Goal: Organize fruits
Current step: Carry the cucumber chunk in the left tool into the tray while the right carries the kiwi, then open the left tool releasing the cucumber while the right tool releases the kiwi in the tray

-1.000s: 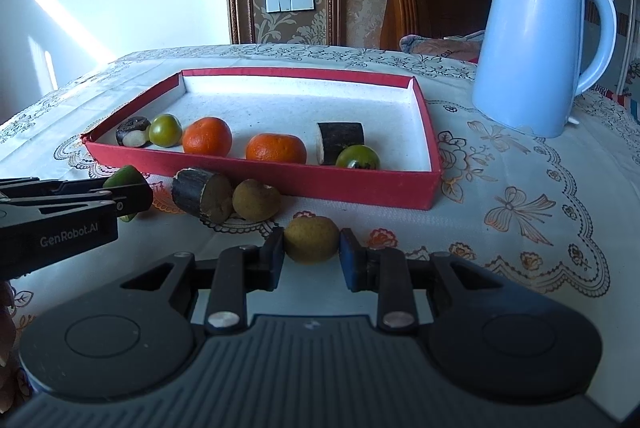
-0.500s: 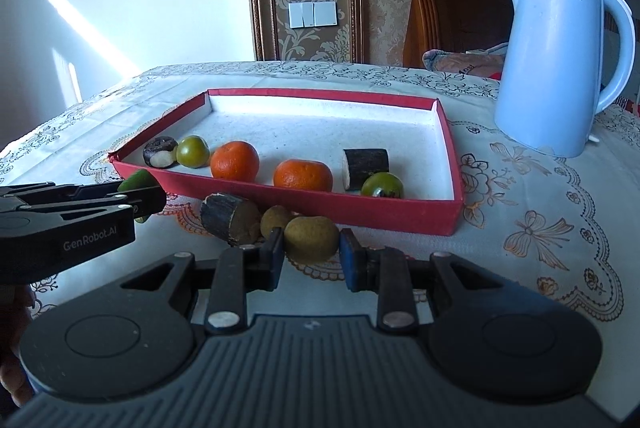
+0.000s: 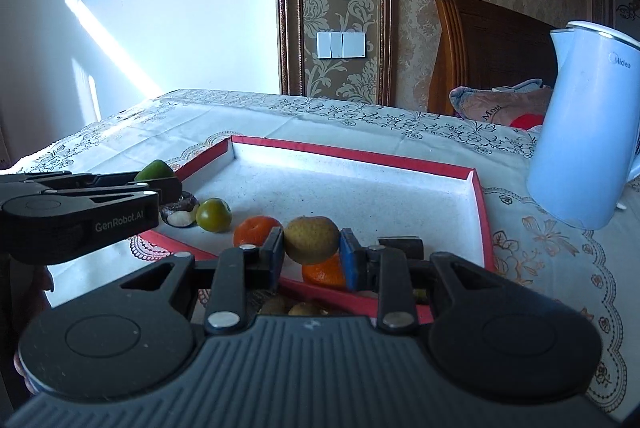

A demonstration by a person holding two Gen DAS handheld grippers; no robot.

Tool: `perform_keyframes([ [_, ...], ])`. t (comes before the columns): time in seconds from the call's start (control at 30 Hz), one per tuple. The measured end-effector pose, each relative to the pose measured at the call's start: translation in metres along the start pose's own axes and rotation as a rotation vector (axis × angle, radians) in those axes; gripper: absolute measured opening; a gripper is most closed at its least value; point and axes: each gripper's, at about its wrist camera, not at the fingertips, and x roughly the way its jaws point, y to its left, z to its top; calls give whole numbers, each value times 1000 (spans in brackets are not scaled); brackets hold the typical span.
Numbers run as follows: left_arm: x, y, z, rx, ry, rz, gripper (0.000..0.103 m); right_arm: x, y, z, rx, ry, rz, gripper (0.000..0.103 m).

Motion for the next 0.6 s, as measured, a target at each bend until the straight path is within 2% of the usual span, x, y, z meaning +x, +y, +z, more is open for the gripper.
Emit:
perform_keyframes([
  [0.17, 25, -3, 5, 10, 22, 31, 30, 22, 2, 5, 0, 23, 5, 28],
  [0.6, 42, -11, -4, 32, 28, -8, 30, 39, 3, -1, -1, 34, 8, 28],
])
